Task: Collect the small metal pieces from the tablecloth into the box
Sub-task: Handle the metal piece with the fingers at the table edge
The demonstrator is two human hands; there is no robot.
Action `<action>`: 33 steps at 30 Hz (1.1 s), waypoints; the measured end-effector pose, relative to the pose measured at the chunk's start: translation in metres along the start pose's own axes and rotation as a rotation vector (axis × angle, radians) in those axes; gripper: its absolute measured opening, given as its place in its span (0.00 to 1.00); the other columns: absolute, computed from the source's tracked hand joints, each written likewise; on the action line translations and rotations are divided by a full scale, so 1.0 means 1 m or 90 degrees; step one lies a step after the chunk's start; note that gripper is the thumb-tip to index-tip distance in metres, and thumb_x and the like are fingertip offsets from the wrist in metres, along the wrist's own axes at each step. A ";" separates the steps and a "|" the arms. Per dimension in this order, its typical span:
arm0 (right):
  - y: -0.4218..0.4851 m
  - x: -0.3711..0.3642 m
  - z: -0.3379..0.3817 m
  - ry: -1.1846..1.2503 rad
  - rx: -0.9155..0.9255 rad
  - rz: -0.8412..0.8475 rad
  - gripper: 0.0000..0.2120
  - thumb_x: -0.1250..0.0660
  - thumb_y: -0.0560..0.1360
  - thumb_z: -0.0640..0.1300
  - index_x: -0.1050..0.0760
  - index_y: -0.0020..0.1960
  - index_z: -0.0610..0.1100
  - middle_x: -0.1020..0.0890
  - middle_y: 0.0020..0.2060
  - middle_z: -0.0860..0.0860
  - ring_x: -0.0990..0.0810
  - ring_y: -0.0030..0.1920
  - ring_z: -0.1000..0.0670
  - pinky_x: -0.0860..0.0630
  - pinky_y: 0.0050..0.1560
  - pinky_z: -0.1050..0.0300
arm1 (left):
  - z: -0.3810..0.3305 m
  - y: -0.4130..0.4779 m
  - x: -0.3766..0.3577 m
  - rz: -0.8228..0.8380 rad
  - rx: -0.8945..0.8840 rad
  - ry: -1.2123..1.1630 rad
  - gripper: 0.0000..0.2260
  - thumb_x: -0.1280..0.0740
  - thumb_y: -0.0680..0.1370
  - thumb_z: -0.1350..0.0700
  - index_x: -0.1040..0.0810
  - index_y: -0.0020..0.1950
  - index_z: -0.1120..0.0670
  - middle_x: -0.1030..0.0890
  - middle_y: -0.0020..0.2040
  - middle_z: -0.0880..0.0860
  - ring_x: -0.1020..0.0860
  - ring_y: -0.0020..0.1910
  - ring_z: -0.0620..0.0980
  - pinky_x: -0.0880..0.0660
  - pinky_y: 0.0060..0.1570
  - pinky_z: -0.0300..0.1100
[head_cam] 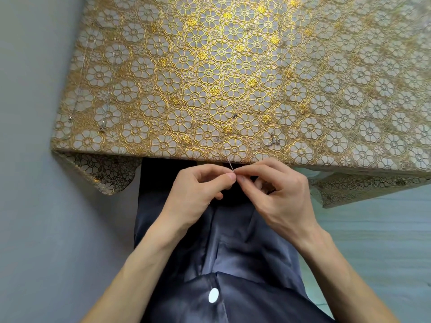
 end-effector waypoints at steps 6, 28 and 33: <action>-0.003 0.000 -0.001 0.017 0.008 -0.003 0.04 0.24 0.74 0.38 0.13 0.48 0.45 0.18 0.41 0.51 0.24 0.30 0.51 0.25 0.33 0.57 | -0.001 -0.001 0.000 -0.009 -0.016 0.007 0.07 0.29 0.77 0.63 0.16 0.41 0.53 0.19 0.31 0.45 0.24 0.30 0.37 0.32 0.29 0.27; -0.002 -0.002 0.002 0.019 0.007 0.027 0.04 0.25 0.74 0.36 0.15 0.47 0.43 0.18 0.43 0.52 0.23 0.33 0.53 0.27 0.37 0.66 | -0.003 -0.004 0.001 0.001 -0.078 0.058 0.08 0.29 0.78 0.61 0.16 0.41 0.52 0.19 0.31 0.46 0.24 0.30 0.39 0.31 0.32 0.27; -0.003 0.000 0.004 0.030 0.013 0.016 0.04 0.26 0.75 0.36 0.15 0.47 0.44 0.18 0.43 0.52 0.22 0.34 0.54 0.27 0.38 0.66 | -0.004 -0.004 -0.001 0.012 -0.079 0.035 0.08 0.29 0.78 0.63 0.17 0.41 0.53 0.19 0.31 0.45 0.25 0.31 0.38 0.31 0.31 0.27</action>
Point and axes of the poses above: each hand's wrist, its own y-axis towards the middle knuckle, its own x-axis out of the back of the hand, z = x × y, the point moved 9 cm from there along y, towards the middle knuckle
